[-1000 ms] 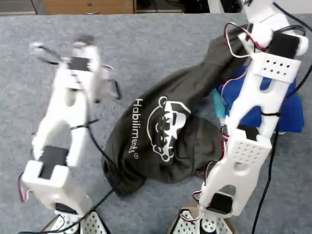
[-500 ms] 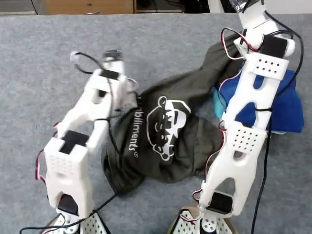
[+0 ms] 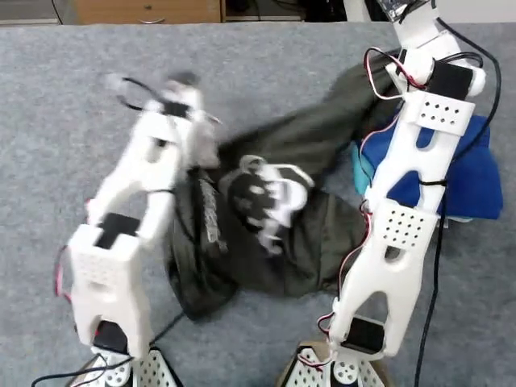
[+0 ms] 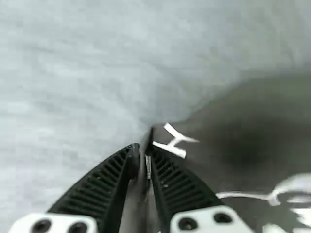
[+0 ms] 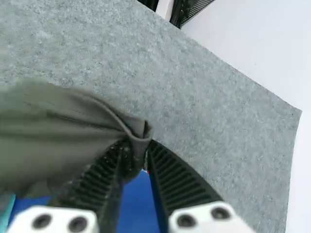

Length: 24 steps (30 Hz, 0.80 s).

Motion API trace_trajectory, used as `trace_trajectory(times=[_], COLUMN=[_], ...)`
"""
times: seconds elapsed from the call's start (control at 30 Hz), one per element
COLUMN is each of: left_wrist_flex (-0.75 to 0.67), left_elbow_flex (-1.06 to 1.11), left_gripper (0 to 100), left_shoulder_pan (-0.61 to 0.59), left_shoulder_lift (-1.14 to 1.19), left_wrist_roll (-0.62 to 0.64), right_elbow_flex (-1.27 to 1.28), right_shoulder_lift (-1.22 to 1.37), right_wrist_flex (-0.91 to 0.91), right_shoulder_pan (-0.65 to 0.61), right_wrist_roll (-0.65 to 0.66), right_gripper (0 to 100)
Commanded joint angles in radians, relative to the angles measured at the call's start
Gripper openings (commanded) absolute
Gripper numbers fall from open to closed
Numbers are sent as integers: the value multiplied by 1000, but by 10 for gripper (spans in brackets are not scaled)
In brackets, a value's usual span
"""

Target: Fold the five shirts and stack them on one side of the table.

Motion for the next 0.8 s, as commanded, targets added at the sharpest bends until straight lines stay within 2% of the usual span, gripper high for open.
trace_trajectory(times=[0.0,0.1,0.27,0.4,0.57,0.67,0.77], left_wrist_flex=[106,189,226,109,-69,-3,106], left_elbow_flex=[-236,-391,-474,-341,-150,-137,-140], left_gripper=[18,18,18,18,21,127,235], left_shoulder_pan=[-238,-354,-377,-301,-203,-170,-176], left_shoulder_lift=[-108,-142,-150,-85,91,174,182], left_wrist_roll=[5,5,2,3,0,11,124], right_elbow_flex=[-64,-58,-59,-64,-67,-65,-64], right_shoulder_lift=[-13,-8,96,268,337,334,335], right_wrist_flex=[44,74,80,-2,-71,-91,-100], right_shoulder_pan=[-67,-128,-243,-308,-302,-278,-275], right_wrist_roll=[-5,-9,-12,-60,-66,-68,-68], right_gripper=[2,2,2,2,2,2,2])
